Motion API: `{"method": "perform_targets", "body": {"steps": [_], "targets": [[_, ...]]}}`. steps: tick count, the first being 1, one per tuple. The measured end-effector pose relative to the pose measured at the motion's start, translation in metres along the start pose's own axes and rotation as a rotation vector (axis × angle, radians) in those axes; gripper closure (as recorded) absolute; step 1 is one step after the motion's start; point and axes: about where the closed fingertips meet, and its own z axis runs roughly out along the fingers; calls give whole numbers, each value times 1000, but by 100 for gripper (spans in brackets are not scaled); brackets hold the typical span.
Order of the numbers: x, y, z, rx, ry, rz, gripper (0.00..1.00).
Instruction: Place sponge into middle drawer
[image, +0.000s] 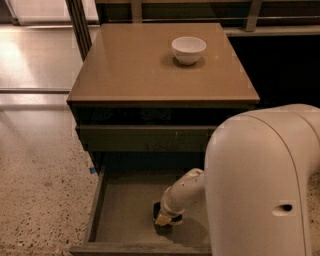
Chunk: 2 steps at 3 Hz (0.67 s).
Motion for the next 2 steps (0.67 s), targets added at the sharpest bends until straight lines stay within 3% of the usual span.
{"method": "perform_targets", "body": {"steps": [2], "targets": [[-7, 6, 60, -110, -70, 70, 100]]}}
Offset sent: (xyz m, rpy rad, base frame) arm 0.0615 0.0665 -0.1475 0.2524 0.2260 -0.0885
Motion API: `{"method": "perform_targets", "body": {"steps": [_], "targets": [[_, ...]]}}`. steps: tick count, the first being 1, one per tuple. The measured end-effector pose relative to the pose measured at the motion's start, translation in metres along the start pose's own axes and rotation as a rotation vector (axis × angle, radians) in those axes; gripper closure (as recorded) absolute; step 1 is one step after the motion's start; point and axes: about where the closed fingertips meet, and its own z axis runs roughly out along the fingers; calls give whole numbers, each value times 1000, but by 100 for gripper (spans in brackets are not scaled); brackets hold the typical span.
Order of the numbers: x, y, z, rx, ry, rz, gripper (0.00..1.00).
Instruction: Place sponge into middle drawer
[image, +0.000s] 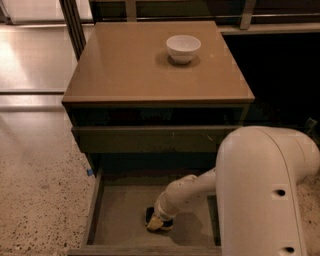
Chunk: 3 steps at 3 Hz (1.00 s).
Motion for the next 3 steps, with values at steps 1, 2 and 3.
{"method": "perform_targets", "body": {"steps": [1, 2, 3], "targets": [[-2, 0, -4, 0, 0, 0, 100], [-2, 0, -4, 0, 0, 0, 82], [-2, 0, -4, 0, 0, 0, 59]]}}
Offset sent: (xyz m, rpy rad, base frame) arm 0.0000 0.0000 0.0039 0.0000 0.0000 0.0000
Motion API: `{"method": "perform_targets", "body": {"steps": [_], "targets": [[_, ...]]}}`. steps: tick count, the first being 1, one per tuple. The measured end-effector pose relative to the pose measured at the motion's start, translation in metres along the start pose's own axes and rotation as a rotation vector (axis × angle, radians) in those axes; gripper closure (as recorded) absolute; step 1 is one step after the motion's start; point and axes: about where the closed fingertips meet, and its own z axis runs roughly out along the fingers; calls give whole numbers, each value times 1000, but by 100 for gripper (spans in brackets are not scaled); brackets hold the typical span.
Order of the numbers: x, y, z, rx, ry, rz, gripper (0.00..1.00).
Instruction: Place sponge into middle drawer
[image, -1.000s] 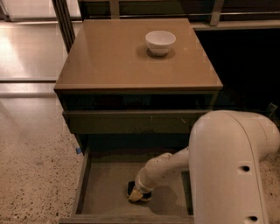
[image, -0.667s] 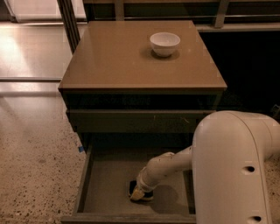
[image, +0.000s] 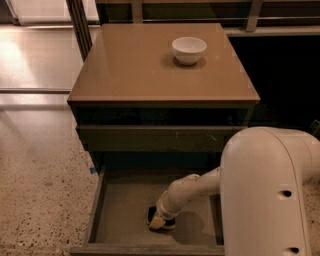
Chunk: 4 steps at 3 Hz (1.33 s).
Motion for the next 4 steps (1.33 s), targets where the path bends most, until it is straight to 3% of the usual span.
{"method": "perform_targets", "body": {"steps": [2, 3, 4], "targets": [[0, 0, 0, 0, 0, 0, 12], [0, 0, 0, 0, 0, 0, 0], [0, 0, 0, 0, 0, 0, 0]]}}
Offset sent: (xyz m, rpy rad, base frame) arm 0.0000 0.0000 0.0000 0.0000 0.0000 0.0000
